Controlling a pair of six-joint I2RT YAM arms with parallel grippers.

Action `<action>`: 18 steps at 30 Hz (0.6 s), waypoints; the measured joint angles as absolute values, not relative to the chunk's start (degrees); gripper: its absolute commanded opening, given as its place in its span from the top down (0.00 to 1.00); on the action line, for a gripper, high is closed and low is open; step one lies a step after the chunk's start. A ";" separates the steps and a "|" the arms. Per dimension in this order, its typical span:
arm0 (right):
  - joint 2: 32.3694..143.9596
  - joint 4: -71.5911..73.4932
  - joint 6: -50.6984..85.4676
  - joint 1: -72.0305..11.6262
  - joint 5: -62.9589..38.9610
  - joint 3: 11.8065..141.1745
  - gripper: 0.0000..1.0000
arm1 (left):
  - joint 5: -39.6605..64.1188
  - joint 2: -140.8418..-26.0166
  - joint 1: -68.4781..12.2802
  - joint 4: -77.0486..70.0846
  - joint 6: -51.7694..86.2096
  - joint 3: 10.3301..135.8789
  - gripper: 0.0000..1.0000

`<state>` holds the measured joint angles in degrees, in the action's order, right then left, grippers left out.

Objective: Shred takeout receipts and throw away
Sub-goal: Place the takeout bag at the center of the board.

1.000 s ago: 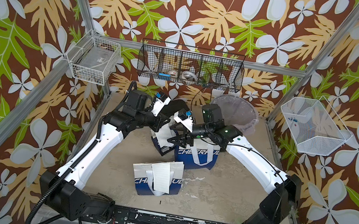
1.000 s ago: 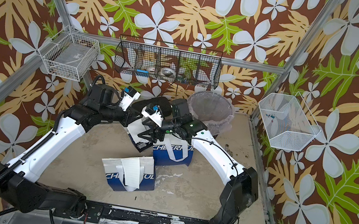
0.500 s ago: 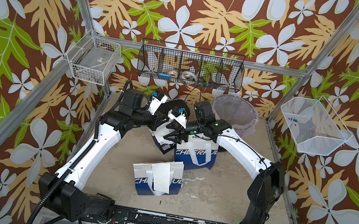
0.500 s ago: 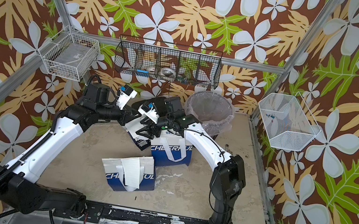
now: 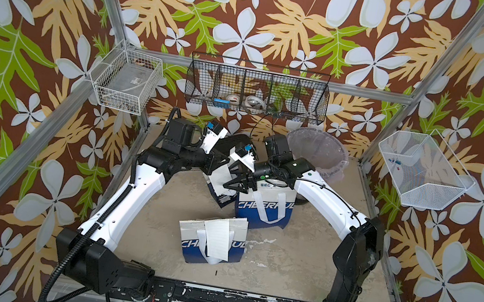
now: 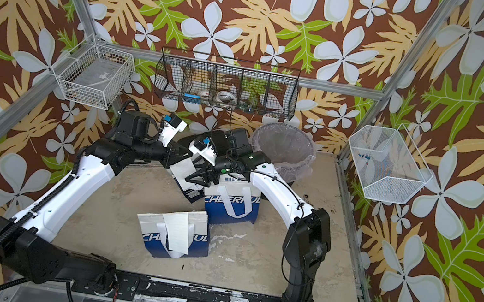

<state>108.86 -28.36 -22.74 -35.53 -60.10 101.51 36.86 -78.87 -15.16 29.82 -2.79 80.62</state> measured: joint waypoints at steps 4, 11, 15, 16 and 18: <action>109.32 -28.64 -22.85 -35.53 -63.07 101.91 0.39 | 37.63 -79.22 -15.16 29.80 -2.48 80.62 1.00; 111.92 -28.58 -20.93 -35.51 -62.67 102.87 0.67 | 38.81 -78.87 -15.16 29.56 -0.97 79.66 1.00; 112.46 -28.23 -19.81 -35.51 -62.33 103.63 0.93 | 38.89 -78.87 -15.16 29.41 -0.16 78.46 1.00; 112.46 -28.18 -19.88 -35.51 -62.13 103.55 0.96 | 38.72 -78.87 -15.16 29.41 -0.03 78.35 1.00; 112.25 -27.64 -20.05 -35.55 -61.30 102.98 0.98 | 37.93 -79.18 -15.16 29.41 0.19 78.35 1.00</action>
<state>112.25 -27.64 -20.05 -35.55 -61.30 102.98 37.93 -79.18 -15.16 29.41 0.19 78.35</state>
